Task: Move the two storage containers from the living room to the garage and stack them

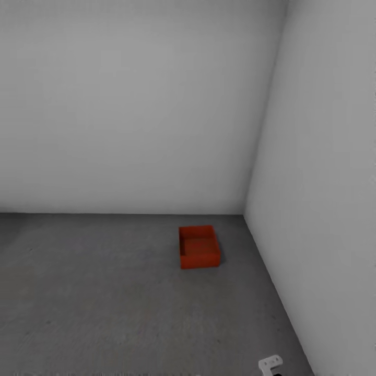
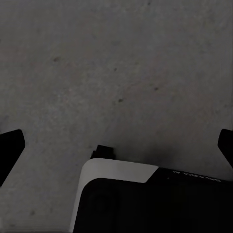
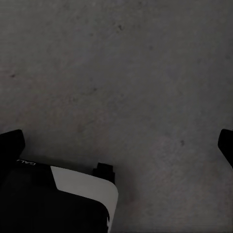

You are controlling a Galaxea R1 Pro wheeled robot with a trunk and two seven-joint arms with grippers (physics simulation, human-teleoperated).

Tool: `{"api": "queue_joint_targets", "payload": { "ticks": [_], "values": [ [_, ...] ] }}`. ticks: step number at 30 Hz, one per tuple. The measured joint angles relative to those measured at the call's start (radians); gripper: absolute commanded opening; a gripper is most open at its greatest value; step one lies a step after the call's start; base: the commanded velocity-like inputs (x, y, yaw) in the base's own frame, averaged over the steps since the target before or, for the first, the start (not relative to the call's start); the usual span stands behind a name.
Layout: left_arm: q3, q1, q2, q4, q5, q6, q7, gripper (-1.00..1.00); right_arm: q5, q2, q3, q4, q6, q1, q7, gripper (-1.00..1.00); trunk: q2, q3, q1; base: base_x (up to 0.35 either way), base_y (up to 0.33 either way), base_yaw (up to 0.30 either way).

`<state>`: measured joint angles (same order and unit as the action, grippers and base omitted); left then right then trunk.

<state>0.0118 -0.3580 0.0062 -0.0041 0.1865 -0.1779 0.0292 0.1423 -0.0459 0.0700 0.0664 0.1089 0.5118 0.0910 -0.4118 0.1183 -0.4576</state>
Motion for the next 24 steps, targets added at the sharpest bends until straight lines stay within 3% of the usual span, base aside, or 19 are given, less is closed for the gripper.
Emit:
{"api": "queue_joint_targets", "payload": {
  "ticks": [10, 24],
  "values": [
    [0.0, 0.0, -0.001, 0.0, -0.001, 0.0, 0.0, 1.0, 0.0, 0.0, 0.0, 0.0, 0.0, 0.0, 0.0, 1.0, 0.0, 0.0, 0.0, -0.286, 0.129, -0.012],
    [0.0, 0.0, 0.0, 0.0, -0.001, 0.001, 0.0, 1.0, 0.0, 0.001, 0.0, 0.0, 0.0, 0.0, 0.0, 1.0, 0.0, 0.0, 0.0, -0.261, 0.12, -0.261]
  ]
}}
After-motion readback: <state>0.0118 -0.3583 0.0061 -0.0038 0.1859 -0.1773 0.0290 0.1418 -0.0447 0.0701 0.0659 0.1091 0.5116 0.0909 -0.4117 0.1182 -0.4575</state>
